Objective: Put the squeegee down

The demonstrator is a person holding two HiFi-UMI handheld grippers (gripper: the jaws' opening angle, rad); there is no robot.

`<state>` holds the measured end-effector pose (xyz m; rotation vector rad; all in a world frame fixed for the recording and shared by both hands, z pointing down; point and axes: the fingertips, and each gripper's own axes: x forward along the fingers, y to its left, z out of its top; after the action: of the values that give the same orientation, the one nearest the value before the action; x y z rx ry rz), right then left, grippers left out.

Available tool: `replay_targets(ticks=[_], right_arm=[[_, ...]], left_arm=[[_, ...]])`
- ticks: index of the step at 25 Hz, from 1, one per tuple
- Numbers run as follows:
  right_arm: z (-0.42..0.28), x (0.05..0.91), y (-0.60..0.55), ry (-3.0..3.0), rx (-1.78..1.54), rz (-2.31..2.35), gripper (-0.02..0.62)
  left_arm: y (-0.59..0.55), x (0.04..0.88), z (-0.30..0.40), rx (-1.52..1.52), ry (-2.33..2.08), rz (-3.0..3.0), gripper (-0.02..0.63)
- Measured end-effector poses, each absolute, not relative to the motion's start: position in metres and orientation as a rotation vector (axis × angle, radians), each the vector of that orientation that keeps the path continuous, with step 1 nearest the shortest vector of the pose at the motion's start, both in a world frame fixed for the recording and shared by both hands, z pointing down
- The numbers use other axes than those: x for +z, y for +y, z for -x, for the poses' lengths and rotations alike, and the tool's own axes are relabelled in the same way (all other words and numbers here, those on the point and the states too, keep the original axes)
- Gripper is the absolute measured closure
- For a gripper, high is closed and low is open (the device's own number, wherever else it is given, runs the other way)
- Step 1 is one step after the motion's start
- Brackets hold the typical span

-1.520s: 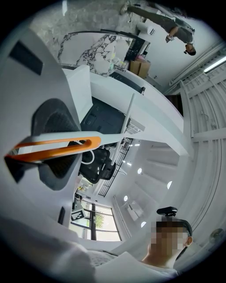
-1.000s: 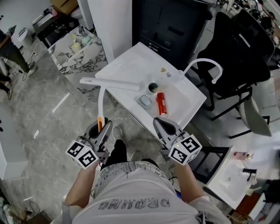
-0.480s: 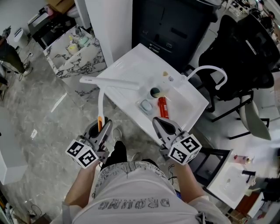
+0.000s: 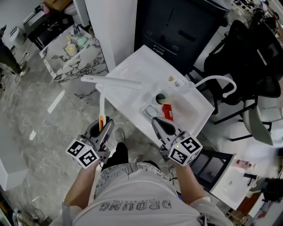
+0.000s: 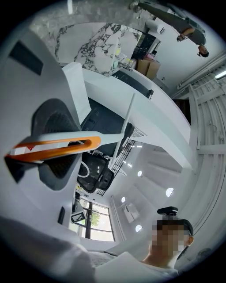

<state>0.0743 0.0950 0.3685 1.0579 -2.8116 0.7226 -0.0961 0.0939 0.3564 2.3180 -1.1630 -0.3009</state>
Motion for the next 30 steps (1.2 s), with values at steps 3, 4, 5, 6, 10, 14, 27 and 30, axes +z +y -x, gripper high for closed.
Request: replay_targets(ticks=[3,4,5,6,10,14,27,30], right_arm=[[-0.065,0.370,0.081,-2.801,0.729,-1.067,0.588],[-0.062,0.370,0.077,-2.798,0.732,-1.069,0.588],[-0.059,0.370,0.073,-2.795,0.735,-1.070,0.588],[-0.056,0.371,0.069,-2.791,0.739,-1.071,0.588],[-0.043,0.371,0.053,-2.776,0.753,-1.081,0.588],[-0.035,0.368,0.035,-2.763,0.757,-1.104,0.588],[0.002,0.366,-0.022,-2.729,0.772,-1.161,0.588],[0.013,0.367,-0.033,-2.719,0.774,-1.174,0.588]], left_arm=[[0.078,0.356,0.105,-0.302,-1.151,-2.318,0.499],[0.073,0.355,0.108,-0.300,-1.148,-2.320,0.499],[0.068,0.355,0.111,-0.299,-1.145,-2.322,0.499],[0.063,0.355,0.114,-0.297,-1.141,-2.323,0.499],[0.043,0.355,0.126,-0.292,-1.128,-2.319,0.499],[0.023,0.354,0.137,-0.289,-1.116,-2.314,0.499],[-0.042,0.357,0.168,-0.263,-1.043,-2.333,0.499],[-0.056,0.360,0.178,-0.256,-1.026,-2.334,0.500]])
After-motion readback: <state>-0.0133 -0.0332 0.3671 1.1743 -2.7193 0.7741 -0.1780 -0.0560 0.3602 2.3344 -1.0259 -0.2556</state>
